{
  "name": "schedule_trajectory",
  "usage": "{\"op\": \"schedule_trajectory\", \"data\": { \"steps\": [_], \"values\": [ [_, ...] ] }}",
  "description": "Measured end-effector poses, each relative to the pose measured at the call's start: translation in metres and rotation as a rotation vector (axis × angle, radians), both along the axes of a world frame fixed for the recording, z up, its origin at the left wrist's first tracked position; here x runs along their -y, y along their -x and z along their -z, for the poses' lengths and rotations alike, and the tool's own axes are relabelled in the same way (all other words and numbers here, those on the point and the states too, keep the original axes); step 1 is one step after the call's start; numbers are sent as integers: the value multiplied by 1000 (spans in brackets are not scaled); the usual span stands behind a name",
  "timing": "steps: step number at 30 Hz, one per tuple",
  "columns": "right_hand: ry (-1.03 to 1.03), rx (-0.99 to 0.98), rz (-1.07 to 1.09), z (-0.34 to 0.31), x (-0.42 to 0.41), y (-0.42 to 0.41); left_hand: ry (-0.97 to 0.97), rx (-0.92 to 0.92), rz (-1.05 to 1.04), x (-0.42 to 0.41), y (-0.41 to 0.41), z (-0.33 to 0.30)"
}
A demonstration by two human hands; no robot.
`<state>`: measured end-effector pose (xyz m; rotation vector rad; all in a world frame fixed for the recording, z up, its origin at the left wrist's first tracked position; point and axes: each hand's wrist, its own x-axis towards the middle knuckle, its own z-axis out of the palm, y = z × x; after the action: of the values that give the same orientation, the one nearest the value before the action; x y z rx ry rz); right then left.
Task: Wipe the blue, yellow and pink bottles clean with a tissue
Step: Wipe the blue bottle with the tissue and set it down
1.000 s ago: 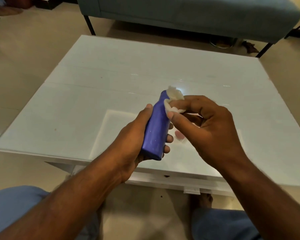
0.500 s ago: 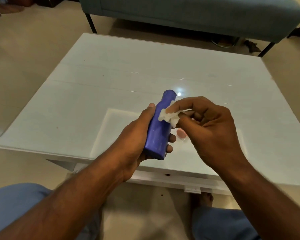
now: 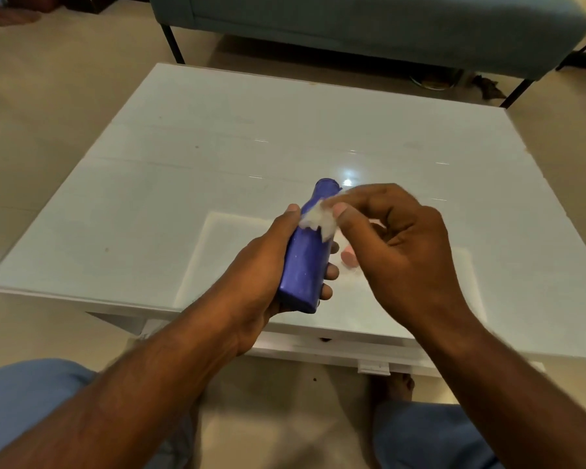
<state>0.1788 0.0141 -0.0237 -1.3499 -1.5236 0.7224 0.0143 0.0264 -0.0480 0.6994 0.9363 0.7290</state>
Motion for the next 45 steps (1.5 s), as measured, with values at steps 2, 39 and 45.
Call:
{"op": "schedule_trajectory", "data": {
  "steps": [2,39,45],
  "values": [
    [-9,16,39,-1,-2,-4,22,64,40,1,0,-1],
    [-130,221,-311,3,7,-4,-93,-17,-153,5,4,-11],
    [-115,107,-8,-6,-4,-17,-66,-73,-38,10,-2,-11]
  ]
}}
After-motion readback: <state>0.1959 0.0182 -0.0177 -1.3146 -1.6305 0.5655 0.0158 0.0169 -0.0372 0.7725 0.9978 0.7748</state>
